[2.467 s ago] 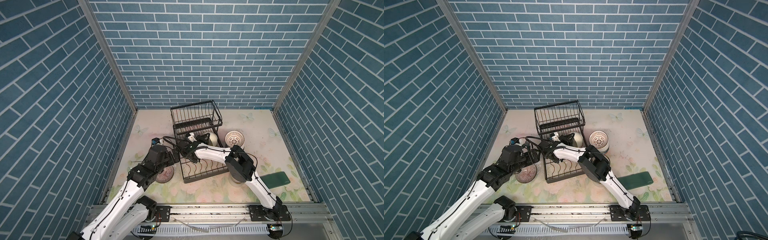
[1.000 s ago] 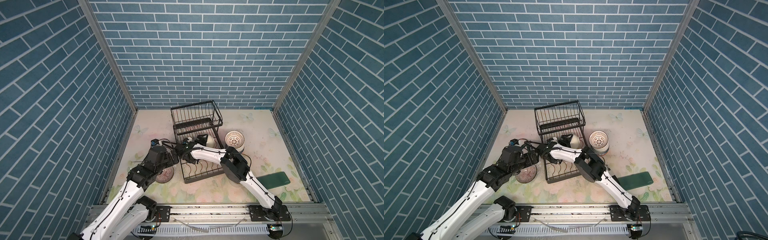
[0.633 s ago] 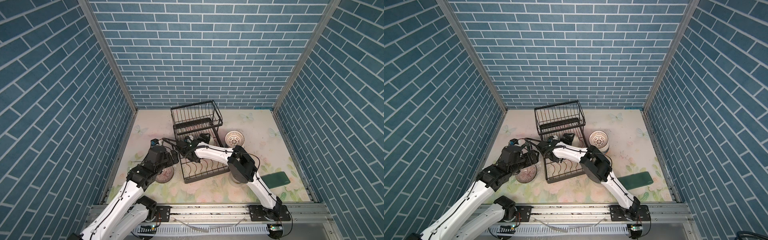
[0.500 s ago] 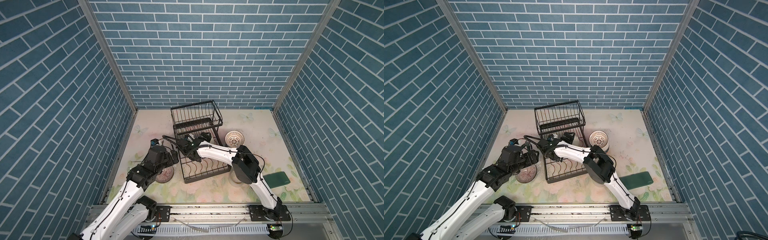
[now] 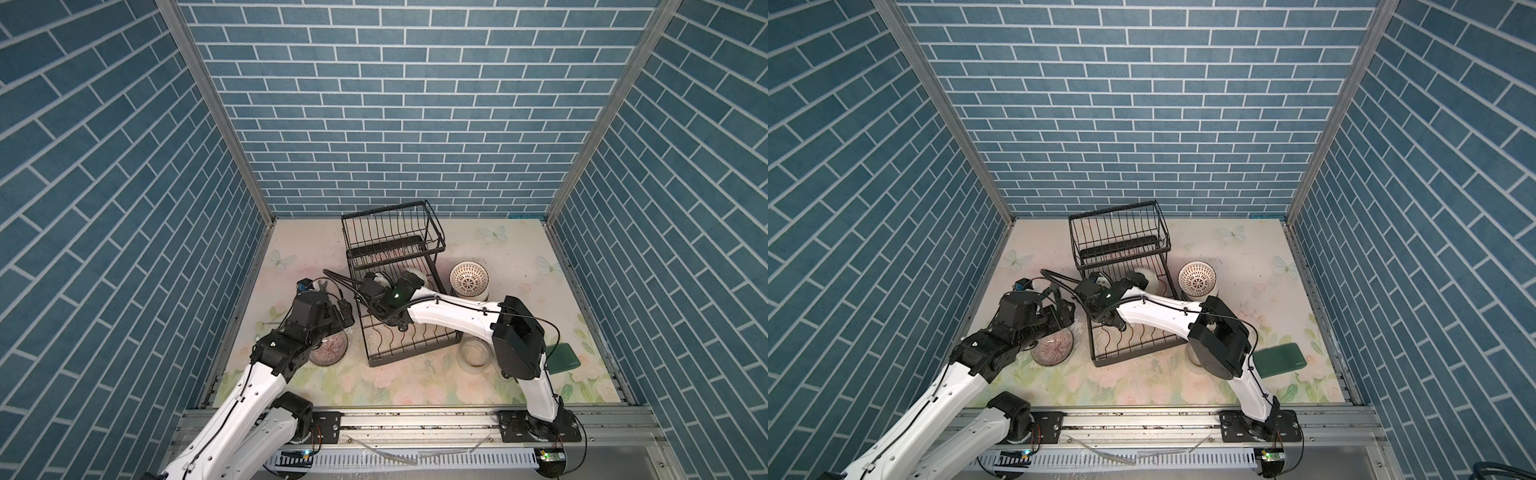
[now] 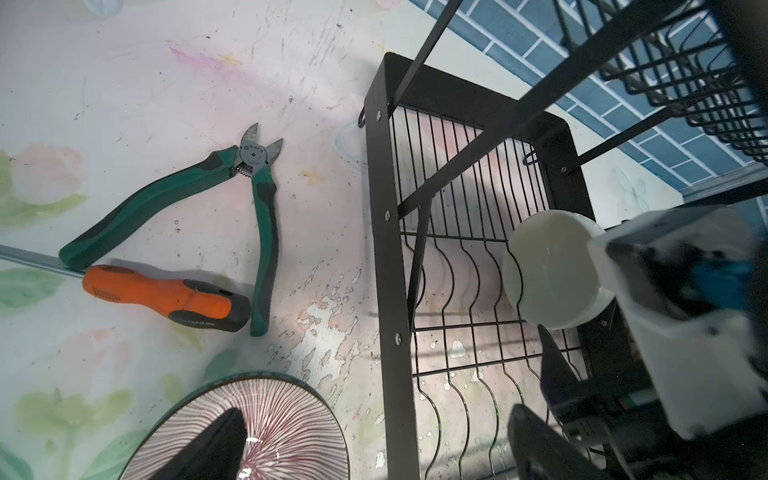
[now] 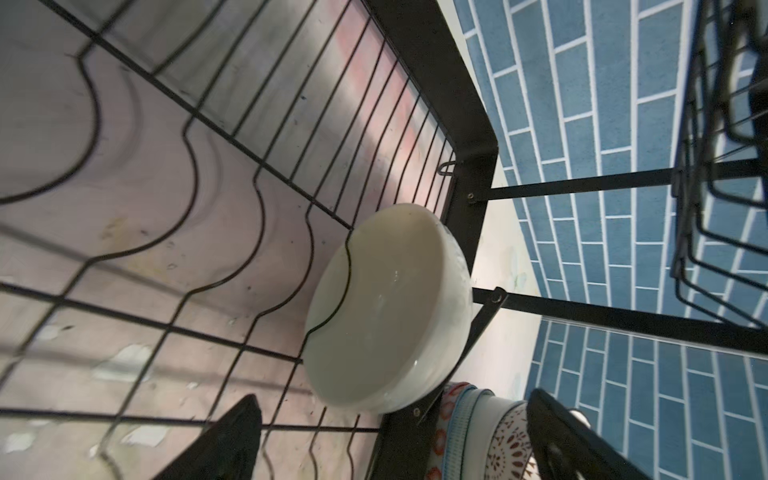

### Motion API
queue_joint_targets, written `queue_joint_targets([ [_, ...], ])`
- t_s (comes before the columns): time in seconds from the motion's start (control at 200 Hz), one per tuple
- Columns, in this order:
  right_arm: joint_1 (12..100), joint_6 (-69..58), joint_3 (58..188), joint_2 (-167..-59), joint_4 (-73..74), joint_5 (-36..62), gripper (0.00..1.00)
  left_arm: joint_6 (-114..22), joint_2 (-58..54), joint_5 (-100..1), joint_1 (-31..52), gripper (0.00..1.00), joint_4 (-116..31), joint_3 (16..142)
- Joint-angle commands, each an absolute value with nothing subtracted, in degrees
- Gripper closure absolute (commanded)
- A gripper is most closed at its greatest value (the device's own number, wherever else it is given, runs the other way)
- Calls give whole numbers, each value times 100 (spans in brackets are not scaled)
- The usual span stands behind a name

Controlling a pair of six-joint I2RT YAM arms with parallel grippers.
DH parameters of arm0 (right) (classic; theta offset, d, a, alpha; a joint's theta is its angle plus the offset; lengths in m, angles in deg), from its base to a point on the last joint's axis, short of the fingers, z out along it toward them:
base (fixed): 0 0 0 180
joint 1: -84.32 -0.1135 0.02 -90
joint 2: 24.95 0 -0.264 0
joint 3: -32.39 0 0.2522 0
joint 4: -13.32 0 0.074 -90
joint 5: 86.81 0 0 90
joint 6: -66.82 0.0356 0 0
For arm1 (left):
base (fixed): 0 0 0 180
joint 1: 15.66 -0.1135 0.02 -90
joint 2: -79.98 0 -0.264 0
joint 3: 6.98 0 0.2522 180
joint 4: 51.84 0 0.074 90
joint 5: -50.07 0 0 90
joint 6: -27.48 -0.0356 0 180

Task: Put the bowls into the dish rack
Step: 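Open the right gripper and lift it off the cream bowl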

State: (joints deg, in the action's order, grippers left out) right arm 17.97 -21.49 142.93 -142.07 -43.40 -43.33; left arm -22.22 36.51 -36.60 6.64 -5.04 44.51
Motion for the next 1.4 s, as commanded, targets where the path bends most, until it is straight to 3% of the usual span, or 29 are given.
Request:
queue_joint_targets([
  [0.0, 1765, -1710, 13943, -13742, -4008, -3647, 1, -2200, 3683, -3769, 486, 0, -130, 4616],
  [0.36, 1764, -1384, 12800, -12652, -3357, -2276, 4, -2018, 3108, -3907, -78, 0, 571, 4650],
  [0.63, 1760, -1142, 12222, -12036, -2958, -1357, 5, -2023, 2788, -3364, -99, 0, 1033, 4804],
  [1.015, 1823, -1097, 11419, -11122, -2174, -957, 7, -2074, 2553, -3132, -103, 1, 1558, 4774],
  [1.39, 2045, -1074, 10839, -10563, -1710, -881, 7, -2095, 2257, -3233, -107, 13, 1474, 4694],
])
